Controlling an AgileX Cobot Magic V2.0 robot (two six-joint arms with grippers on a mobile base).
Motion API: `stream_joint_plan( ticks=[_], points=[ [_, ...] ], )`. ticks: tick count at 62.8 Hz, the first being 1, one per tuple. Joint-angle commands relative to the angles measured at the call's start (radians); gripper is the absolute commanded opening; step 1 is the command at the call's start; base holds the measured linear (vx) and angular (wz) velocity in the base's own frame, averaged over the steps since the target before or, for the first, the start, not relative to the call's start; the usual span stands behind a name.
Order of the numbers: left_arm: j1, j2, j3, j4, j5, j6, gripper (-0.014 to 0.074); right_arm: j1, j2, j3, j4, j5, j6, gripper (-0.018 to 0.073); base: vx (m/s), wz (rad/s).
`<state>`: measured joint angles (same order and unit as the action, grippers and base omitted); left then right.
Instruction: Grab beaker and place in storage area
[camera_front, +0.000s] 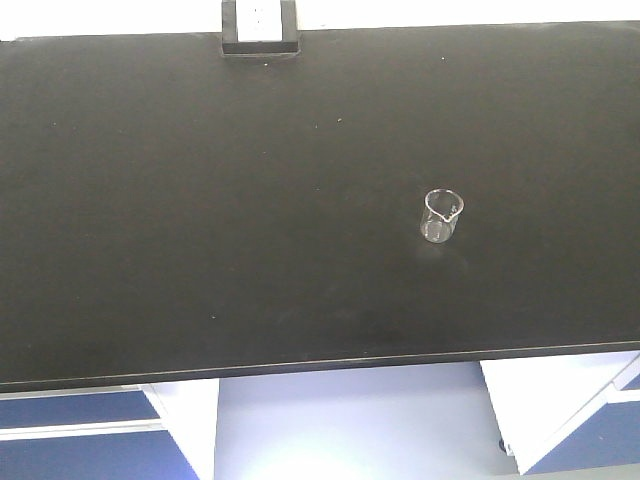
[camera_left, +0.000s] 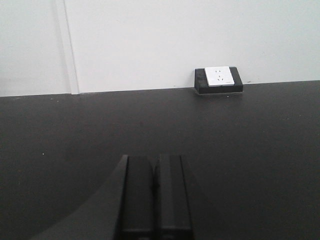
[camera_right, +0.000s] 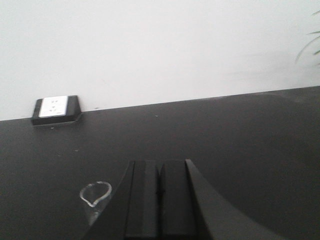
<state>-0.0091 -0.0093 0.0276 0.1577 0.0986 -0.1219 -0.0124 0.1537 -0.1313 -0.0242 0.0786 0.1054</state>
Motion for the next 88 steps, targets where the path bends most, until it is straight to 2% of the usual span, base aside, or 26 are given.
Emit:
stream_joint_plan(
  ticks=[1, 10, 15, 19, 88],
  points=[
    [0.0, -0.015, -0.02, -0.001, -0.079, -0.01, -0.0006, -0.022, -0.071, 0.02, 0.024, -0.066, -0.068, -0.0006, 0.0, 0.0],
    [0.0, -0.015, -0.02, -0.001, -0.079, -0.01, -0.0006, -0.021, -0.184, 0.117, 0.03, -0.056, -0.053, -0.0006, 0.0, 0.0],
    [0.0, -0.015, -0.02, -0.001, -0.079, -0.01, -0.0006, -0.021, -0.189, 0.174, 0.024, -0.097, -0.053, -0.0006, 0.0, 0.0],
    [0.0, -0.015, -0.02, -0.001, -0.079, -0.01, -0.0006, -0.021, -0.189, 0.169, 0.024, -0.044, -0.059, -0.0006, 0.0, 0.0],
    [0.0, -0.015, -0.02, -0.001, -0.079, -0.01, -0.0006, -0.021, -0.189, 0.169, 0.024, -0.042, -0.065, -0.0006, 0.0, 0.0]
  ],
)
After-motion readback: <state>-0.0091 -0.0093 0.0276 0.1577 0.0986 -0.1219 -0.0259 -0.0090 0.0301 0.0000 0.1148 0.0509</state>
